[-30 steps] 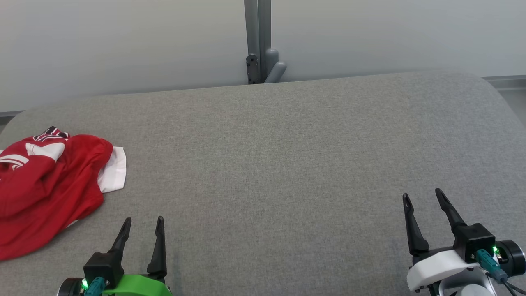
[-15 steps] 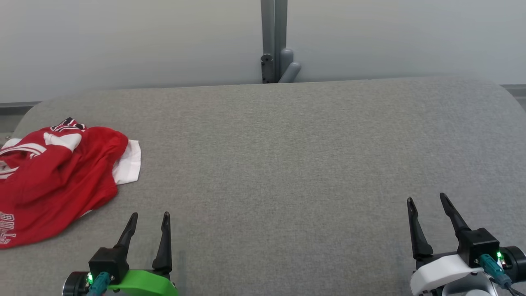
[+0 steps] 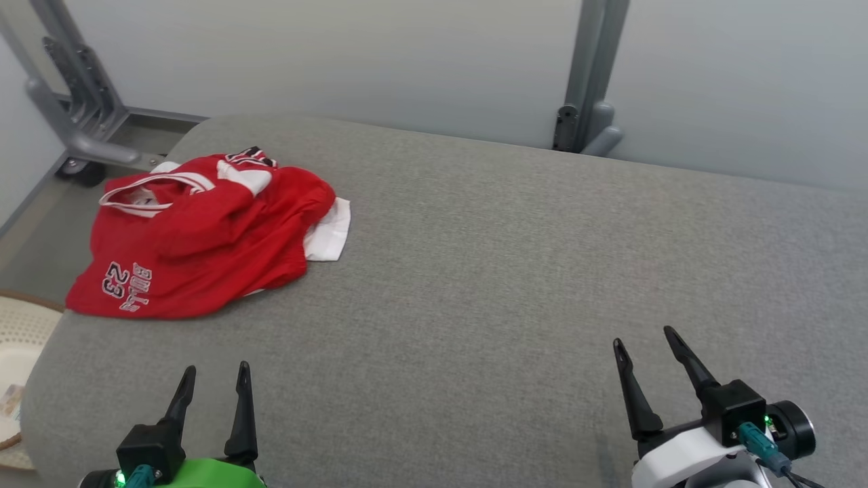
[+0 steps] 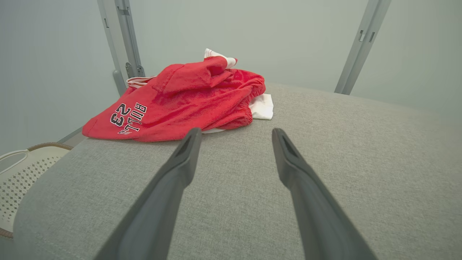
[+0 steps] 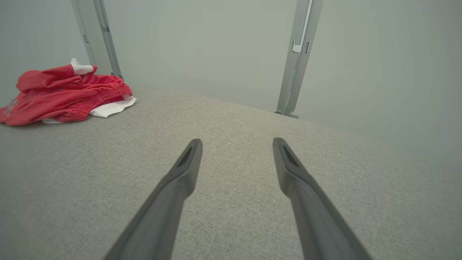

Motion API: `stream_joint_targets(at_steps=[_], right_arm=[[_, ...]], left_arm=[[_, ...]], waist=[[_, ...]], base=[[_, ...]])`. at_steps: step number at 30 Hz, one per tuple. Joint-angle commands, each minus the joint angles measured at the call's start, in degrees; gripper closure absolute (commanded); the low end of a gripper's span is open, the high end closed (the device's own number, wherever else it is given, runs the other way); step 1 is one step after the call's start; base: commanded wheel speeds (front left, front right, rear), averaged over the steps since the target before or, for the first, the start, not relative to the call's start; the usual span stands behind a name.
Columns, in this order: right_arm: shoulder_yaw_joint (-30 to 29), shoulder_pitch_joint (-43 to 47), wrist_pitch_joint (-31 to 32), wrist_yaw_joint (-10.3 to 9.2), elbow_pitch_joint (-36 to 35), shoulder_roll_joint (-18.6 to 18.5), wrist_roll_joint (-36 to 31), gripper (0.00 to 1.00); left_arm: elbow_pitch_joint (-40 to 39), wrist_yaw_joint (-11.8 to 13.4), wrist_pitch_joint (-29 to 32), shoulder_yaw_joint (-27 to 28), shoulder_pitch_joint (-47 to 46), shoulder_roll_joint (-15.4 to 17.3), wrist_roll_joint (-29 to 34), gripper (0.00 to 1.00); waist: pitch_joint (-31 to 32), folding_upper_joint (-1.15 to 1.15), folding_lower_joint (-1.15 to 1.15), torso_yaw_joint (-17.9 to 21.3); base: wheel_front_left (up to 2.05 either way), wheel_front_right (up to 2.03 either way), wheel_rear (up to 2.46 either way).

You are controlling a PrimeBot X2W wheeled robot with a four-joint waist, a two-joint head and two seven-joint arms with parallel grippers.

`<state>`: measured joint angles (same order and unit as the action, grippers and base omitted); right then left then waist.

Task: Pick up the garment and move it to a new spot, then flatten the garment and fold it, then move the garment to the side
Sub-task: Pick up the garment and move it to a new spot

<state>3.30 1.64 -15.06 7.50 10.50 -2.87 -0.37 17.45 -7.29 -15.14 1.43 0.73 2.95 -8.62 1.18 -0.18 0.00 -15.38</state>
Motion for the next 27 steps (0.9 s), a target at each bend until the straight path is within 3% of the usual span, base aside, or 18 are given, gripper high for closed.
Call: stream_joint_targets(at_steps=[1, 11, 27], right_arm=[[1.2, -0.7, -0.2, -0.02, 0.4, -0.1, 0.6, 0.0], [3.8, -1.4, -0.2, -0.02, 0.0, -0.5, 1.5, 0.0], [5.6, -11.1, -0.2, -0.02, -3.3, -5.4, 2.3, 0.0]], left_arm=[[0.0, -0.1, 0.0, 0.4, 0.4, 0.5, -0.3, 0.0], [2.3, -0.2, 0.0, 0.1, -4.2, 1.7, -1.6, 0.0], [26.0, -0.2, 6.9, -3.7, -37.1, 9.4, -8.1, 0.0]], waist=[[1.3, 0.18, 0.0, -5.3], [-1.6, 0.18, 0.0, -4.3], [-21.4, 0.18, 0.0, 3.2]], base=[[0.0, 0.0, 0.0], [0.0, 0.0, 0.0], [0.0, 0.0, 0.0]])
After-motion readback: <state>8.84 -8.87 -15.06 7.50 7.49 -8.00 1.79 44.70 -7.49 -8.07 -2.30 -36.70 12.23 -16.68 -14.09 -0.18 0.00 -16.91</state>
